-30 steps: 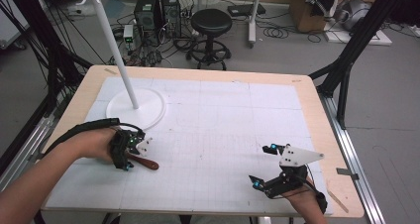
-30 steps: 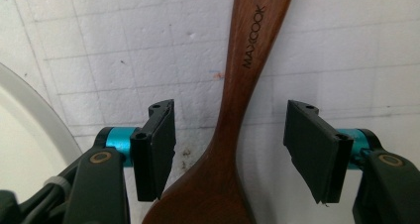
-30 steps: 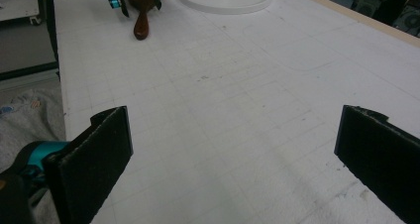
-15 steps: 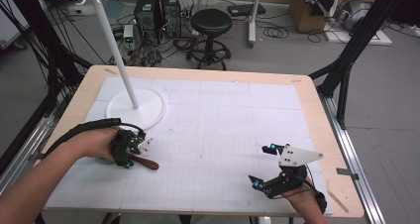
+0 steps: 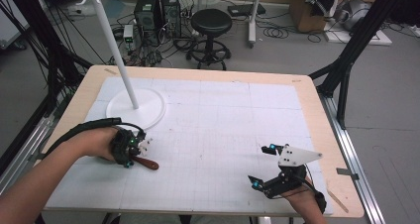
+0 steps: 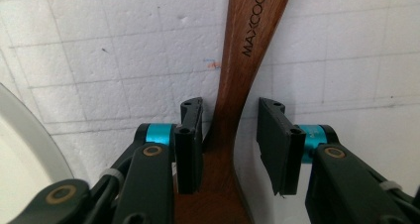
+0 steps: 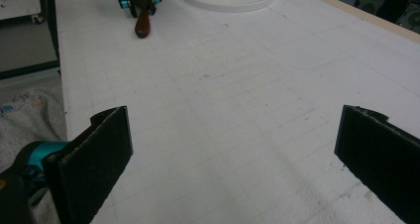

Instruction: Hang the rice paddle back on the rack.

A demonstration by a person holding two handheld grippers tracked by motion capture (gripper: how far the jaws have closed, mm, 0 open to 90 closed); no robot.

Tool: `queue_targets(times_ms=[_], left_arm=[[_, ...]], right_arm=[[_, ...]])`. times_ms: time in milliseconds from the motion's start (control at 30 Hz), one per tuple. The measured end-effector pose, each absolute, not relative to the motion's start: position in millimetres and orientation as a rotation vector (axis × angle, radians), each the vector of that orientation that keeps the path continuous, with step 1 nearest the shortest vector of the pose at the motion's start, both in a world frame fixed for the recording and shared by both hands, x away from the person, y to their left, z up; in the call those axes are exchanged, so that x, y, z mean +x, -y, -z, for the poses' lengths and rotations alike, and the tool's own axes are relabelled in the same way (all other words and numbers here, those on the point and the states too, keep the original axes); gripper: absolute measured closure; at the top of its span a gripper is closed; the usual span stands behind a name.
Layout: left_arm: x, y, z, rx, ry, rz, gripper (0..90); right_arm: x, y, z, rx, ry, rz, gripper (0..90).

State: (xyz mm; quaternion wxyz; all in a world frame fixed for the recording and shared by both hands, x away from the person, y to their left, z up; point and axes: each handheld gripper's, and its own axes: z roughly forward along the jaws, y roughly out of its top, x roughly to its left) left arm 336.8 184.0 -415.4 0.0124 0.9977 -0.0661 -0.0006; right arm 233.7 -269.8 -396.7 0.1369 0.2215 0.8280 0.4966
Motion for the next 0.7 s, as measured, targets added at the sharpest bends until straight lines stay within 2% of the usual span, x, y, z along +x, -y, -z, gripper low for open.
queue_targets(times_ms=[167,700], left_arm=[[335.2,-183.8,415.5,3.11,0.208,0.017,69.6],[336.9,-183.6,415.4,3.117,0.194,0.054,77.2]], right_arm=[[233.8,269.8,396.8,0.642,-2.399,-1.436,0.2],[233.9,268.5,397.2,0.646,-2.407,-1.437,0.2]])
